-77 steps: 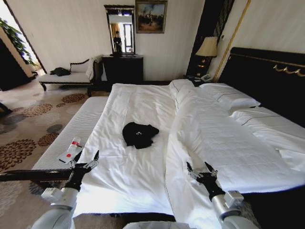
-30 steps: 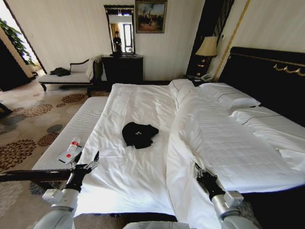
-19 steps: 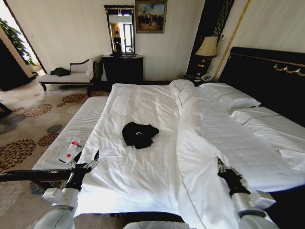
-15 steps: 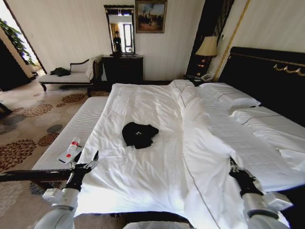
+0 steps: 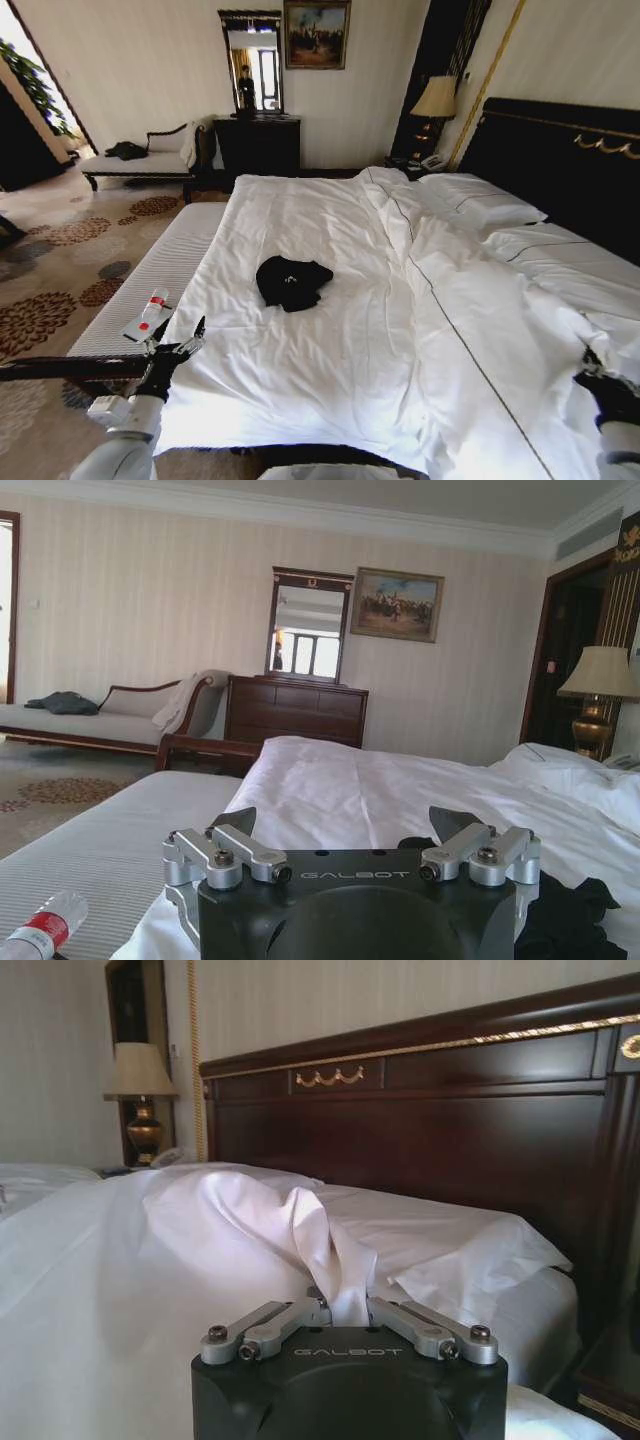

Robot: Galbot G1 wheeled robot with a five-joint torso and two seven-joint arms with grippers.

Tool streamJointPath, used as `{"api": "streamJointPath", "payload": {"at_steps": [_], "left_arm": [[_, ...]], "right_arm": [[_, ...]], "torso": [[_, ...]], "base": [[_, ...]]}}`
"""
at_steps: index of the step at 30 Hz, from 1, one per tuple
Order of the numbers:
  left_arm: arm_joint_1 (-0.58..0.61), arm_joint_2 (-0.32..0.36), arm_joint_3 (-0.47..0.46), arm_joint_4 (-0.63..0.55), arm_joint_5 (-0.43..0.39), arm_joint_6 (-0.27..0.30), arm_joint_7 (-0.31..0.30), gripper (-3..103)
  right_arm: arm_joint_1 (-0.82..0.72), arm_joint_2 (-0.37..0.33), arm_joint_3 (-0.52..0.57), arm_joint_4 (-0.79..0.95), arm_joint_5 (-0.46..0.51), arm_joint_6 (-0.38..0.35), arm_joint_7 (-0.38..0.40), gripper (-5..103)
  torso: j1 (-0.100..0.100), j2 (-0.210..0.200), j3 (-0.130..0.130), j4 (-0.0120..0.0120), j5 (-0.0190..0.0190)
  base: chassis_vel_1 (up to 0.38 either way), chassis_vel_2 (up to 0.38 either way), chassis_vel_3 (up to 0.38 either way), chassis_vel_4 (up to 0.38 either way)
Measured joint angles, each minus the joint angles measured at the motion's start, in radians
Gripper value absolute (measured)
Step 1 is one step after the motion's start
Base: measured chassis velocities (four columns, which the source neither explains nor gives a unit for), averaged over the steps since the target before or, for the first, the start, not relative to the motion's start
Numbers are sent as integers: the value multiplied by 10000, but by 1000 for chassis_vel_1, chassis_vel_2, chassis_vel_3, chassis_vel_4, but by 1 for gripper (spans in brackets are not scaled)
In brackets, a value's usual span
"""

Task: Fold the clothes on the bed.

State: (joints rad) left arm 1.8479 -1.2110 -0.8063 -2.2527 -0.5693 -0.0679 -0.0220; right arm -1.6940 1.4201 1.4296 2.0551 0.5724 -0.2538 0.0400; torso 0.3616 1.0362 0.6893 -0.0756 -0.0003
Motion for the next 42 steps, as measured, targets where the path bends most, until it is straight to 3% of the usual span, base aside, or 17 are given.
{"api": "streamJointPath", "payload": {"at_steps": [13,29,30,32,34,37,39,42], "left_arm": [[-10,-22,54,-70,136,76,-82,99],[142,32,51,-208,238,94,-107,99],[153,34,26,-209,236,94,-107,99],[140,23,5,-209,230,94,-107,99],[124,11,2,-209,227,94,-107,99],[103,-35,-14,-205,209,90,-105,99],[110,-46,-24,-184,196,77,-104,99],[152,-62,-81,-129,149,35,-76,99]], "right_arm": [[594,-951,1144,-2733,-39,460,-17,2],[596,-1101,1302,-3989,29,1155,-6,1],[571,-1071,1306,-3985,60,1158,53,1],[530,-1004,1344,-3973,69,1165,139,12],[505,-976,1352,-3945,70,1174,150,17],[442,-906,1377,-3795,75,1188,151,33],[431,-888,1406,-3711,78,1189,145,38],[340,-849,1454,-3472,98,1189,131,49]], "torso": [[3,-2,1,12,3],[2,0,0,4,-1],[3,0,0,-4,-8],[0,2,-1,-33,-15],[-2,3,-1,-35,-15],[-4,4,-2,-13,-6],[-3,4,-1,1,-7],[-1,2,0,-2,-4]], "base": [[0,0,0,0],[0,0,0,0],[0,0,0,0],[0,0,0,0],[-38,-14,-39,-52],[-13,-10,-18,-17],[0,0,0,0],[0,0,0,0]]}}
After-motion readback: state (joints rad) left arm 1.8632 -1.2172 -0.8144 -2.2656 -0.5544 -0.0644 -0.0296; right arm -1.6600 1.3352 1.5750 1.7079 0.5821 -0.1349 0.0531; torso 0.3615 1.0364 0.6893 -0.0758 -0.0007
